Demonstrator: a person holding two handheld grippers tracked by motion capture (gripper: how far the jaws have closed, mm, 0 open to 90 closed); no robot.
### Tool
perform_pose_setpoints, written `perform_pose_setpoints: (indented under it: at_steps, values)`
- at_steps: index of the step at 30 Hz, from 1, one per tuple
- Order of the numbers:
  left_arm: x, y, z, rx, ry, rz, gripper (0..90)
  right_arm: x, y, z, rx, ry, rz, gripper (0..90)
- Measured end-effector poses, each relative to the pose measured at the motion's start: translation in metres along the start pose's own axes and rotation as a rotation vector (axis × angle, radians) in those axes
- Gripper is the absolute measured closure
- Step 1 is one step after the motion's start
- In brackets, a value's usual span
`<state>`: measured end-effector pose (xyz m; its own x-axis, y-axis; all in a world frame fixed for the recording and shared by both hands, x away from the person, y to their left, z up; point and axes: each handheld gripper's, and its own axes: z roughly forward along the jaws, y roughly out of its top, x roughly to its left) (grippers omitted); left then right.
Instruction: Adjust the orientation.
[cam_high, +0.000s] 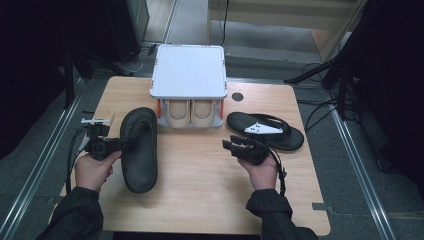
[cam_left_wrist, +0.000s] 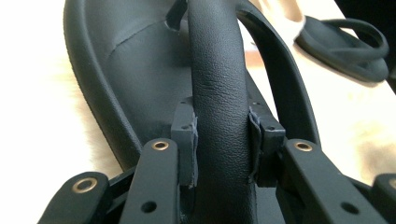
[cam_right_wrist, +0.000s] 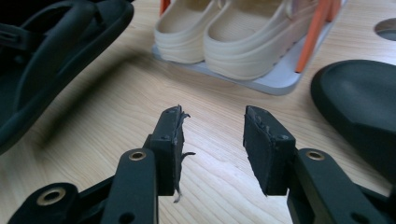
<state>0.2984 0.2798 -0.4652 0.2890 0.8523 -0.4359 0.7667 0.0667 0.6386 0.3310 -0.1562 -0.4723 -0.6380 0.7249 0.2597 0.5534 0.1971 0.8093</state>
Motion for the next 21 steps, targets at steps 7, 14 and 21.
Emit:
perform_pose_setpoints:
  at_steps: [7, 14, 21]
  values:
    - [-0.023, -0.016, 0.002, 0.003, -0.052, 0.027, 68.5, -0.003, -0.002, -0.006, 0.006, -0.035, -0.020, 58.4]
    - [-0.037, -0.026, 0.016, 0.041, -0.097, 0.040, 68.5, -0.005, -0.004, -0.006, 0.005, -0.049, -0.028, 58.1]
    - [-0.050, -0.034, 0.037, 0.094, -0.098, 0.084, 68.4, -0.008, -0.004, -0.008, 0.000, -0.057, -0.014, 58.1]
